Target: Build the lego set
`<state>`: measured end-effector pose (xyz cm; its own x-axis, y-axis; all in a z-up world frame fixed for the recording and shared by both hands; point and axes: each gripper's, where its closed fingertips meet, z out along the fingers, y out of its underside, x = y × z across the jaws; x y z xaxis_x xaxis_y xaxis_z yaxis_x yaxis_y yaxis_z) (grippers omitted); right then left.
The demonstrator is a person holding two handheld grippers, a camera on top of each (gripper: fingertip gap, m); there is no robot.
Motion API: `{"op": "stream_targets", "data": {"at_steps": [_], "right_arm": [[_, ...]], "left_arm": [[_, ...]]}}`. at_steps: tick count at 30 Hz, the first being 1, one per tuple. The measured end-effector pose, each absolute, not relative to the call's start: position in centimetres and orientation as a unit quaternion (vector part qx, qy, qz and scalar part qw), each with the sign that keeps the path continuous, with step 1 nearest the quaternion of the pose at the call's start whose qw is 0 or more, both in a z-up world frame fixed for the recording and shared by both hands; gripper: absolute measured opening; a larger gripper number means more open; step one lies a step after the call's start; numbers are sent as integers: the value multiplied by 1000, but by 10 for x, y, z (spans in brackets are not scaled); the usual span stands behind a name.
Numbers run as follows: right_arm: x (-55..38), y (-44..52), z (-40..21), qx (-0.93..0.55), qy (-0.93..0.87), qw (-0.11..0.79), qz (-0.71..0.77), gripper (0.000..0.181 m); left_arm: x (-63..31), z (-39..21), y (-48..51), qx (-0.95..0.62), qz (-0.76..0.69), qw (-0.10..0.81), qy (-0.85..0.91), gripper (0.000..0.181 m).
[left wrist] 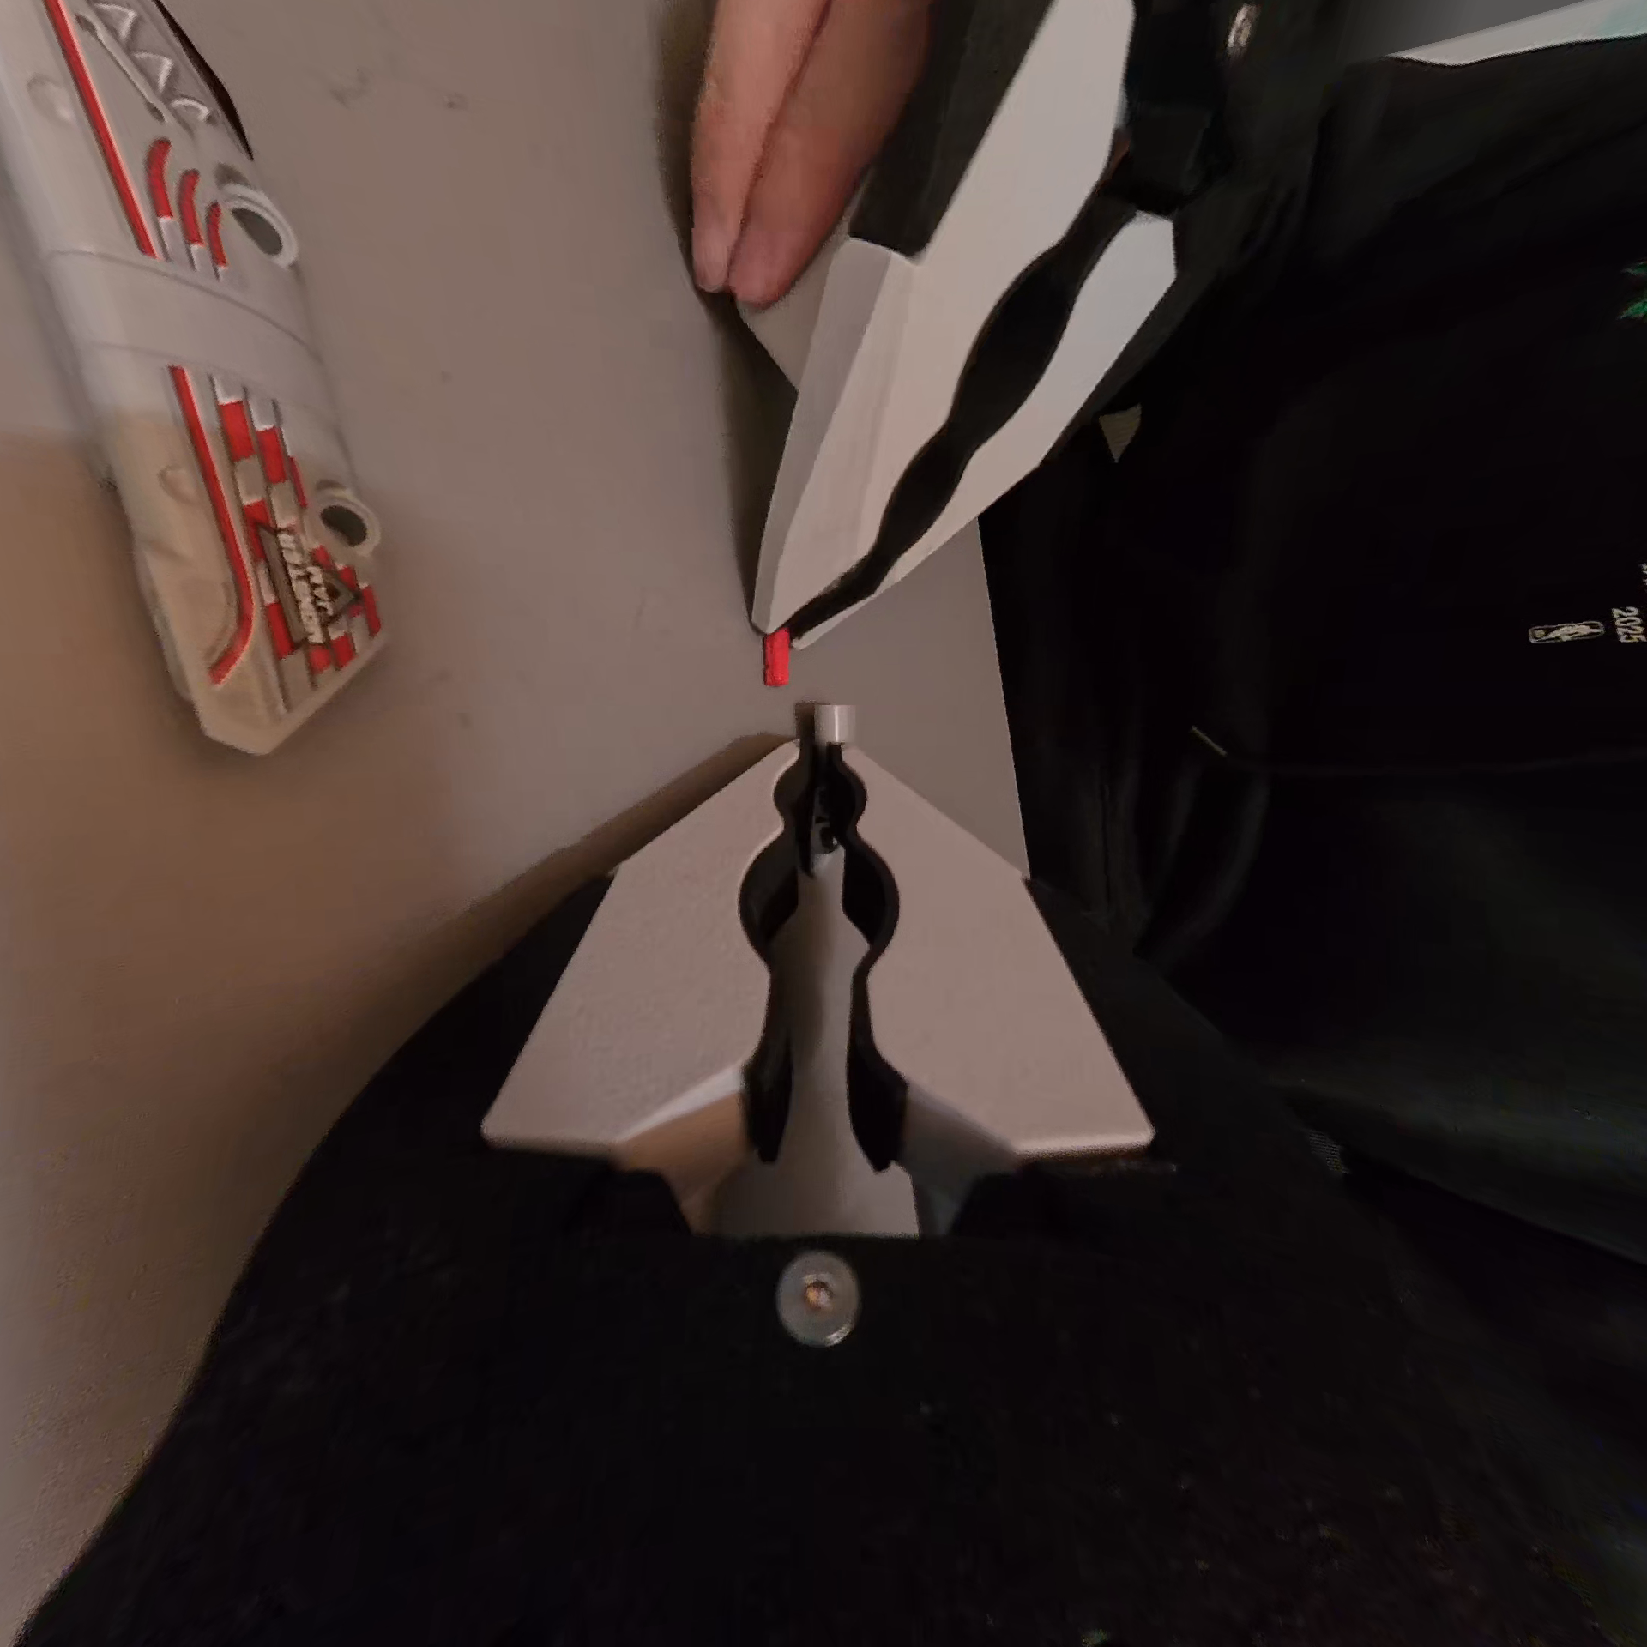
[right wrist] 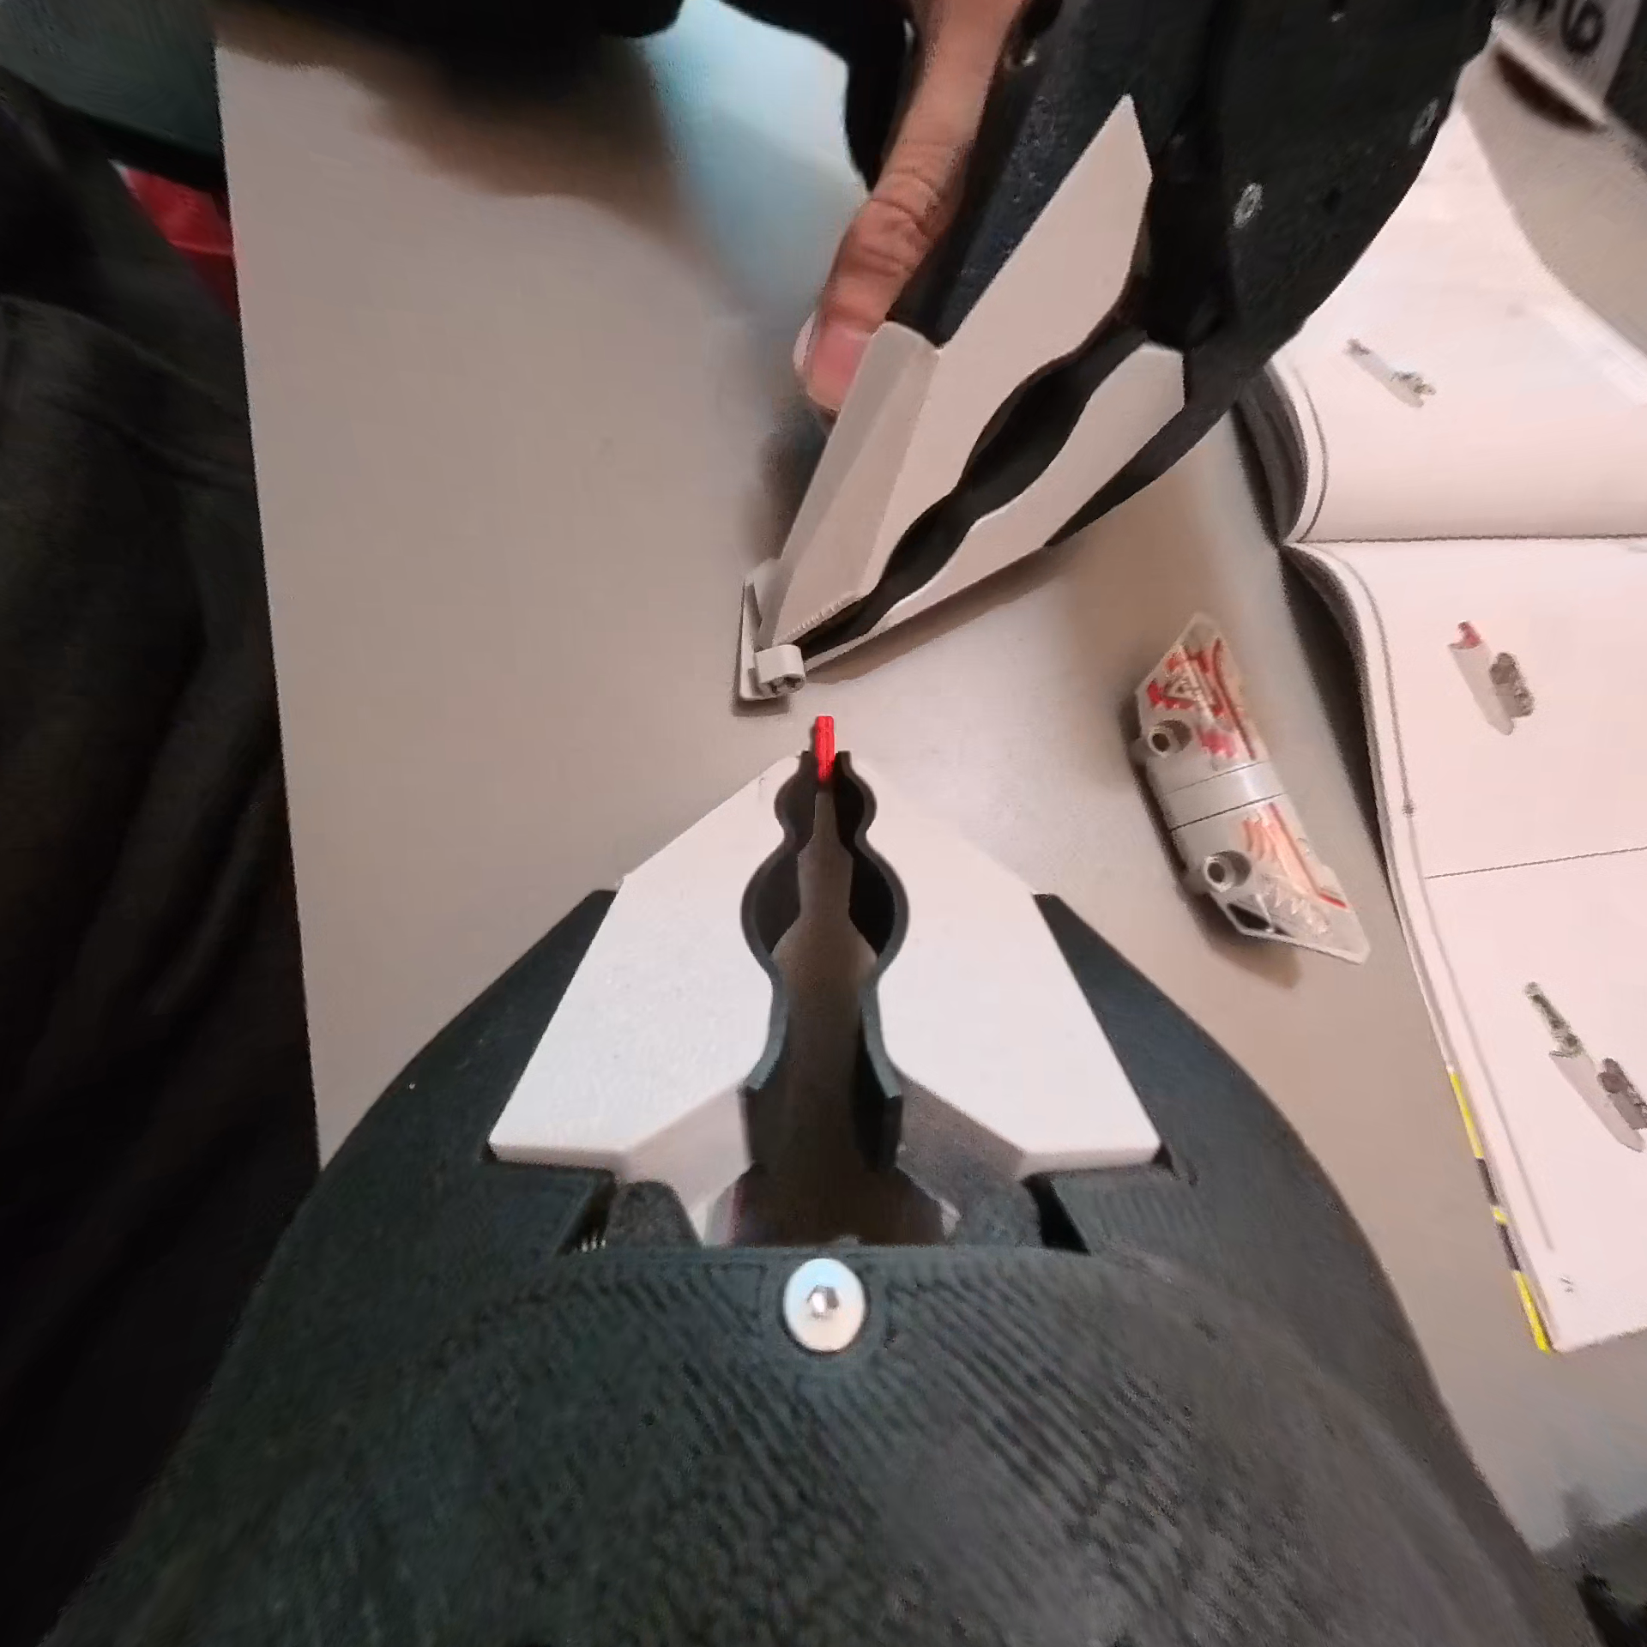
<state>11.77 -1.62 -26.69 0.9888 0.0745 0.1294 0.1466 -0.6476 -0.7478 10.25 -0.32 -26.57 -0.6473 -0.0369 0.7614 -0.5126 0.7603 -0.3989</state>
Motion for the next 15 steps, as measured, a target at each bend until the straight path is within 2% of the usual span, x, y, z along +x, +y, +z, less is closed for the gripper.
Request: {"op": "stream_targets", "data": {"at_steps": [10,15], "right_arm": [[111,-10,-252,-874,-150,433,-160,4],[110,-13,-261,-887,-195,369,-196,4]], "left_arm": [[102,-265,-1,172,300,407,-845,0],[101,-265,-1,173,298,411,-844,0]]}}
